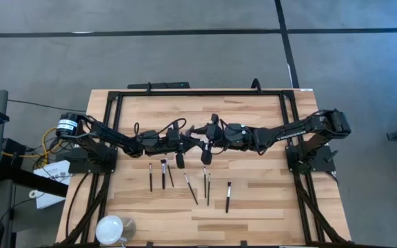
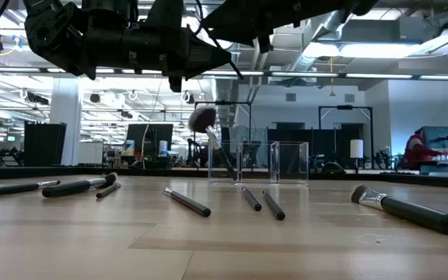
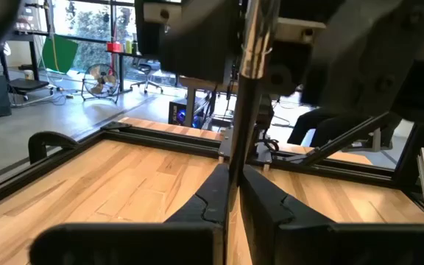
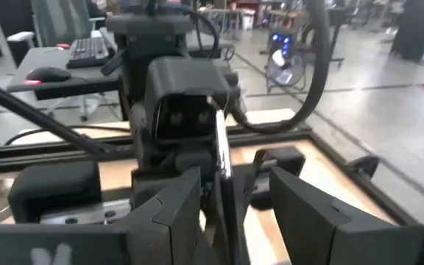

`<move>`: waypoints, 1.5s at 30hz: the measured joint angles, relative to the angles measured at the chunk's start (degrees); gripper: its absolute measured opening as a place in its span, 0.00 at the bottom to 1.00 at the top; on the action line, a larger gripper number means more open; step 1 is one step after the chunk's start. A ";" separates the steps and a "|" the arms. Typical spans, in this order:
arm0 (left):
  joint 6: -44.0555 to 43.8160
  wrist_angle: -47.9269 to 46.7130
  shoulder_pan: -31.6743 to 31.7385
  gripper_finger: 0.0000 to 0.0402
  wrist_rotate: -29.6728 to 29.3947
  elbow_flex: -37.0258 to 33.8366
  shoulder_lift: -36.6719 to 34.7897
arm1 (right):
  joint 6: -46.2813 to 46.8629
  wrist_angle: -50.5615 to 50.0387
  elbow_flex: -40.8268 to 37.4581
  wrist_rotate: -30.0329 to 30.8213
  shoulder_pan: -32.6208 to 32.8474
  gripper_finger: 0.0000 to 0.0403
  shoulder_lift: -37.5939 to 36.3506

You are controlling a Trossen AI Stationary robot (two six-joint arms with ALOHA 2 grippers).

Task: Put items in baskets/containers
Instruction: Put the liner brush into the middle section of the transparent organizer

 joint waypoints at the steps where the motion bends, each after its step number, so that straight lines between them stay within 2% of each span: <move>1: 0.00 0.01 0.00 0.05 0.01 0.00 0.00 | 0.53 -0.27 -0.02 -0.53 -0.34 0.38 0.02; 8: -0.02 -0.34 0.02 0.05 -0.11 0.00 0.00 | 1.32 -0.56 0.11 -3.21 -1.97 0.29 2.11; 11: -0.02 -1.65 0.00 0.05 0.00 0.00 0.02 | 1.39 -1.25 0.08 -4.27 -2.46 0.21 3.02; 15: -0.07 -3.86 0.10 0.05 -0.51 0.00 0.09 | 1.32 -0.91 0.24 -4.59 -2.91 0.05 4.22; 17: -0.15 -4.46 0.04 0.05 -0.47 0.02 -0.07 | 1.19 -0.86 0.70 -4.72 -2.88 0.02 4.43; 23: -0.02 -8.87 0.01 0.05 -0.02 0.06 0.04 | 1.28 -0.96 0.79 -4.48 -1.99 0.05 3.46; 27: -0.46 -9.88 -0.03 0.05 0.20 0.04 0.02 | 1.26 -1.47 0.79 -4.29 -1.43 0.02 3.32; 38: -1.03 -9.91 -0.02 0.05 -0.06 0.04 0.02 | 1.35 -1.58 0.79 -4.29 -1.11 0.05 2.84; 45: -1.07 -10.03 -0.02 0.05 -0.30 0.00 0.04 | 1.23 -3.14 0.81 -4.27 -1.11 0.15 2.19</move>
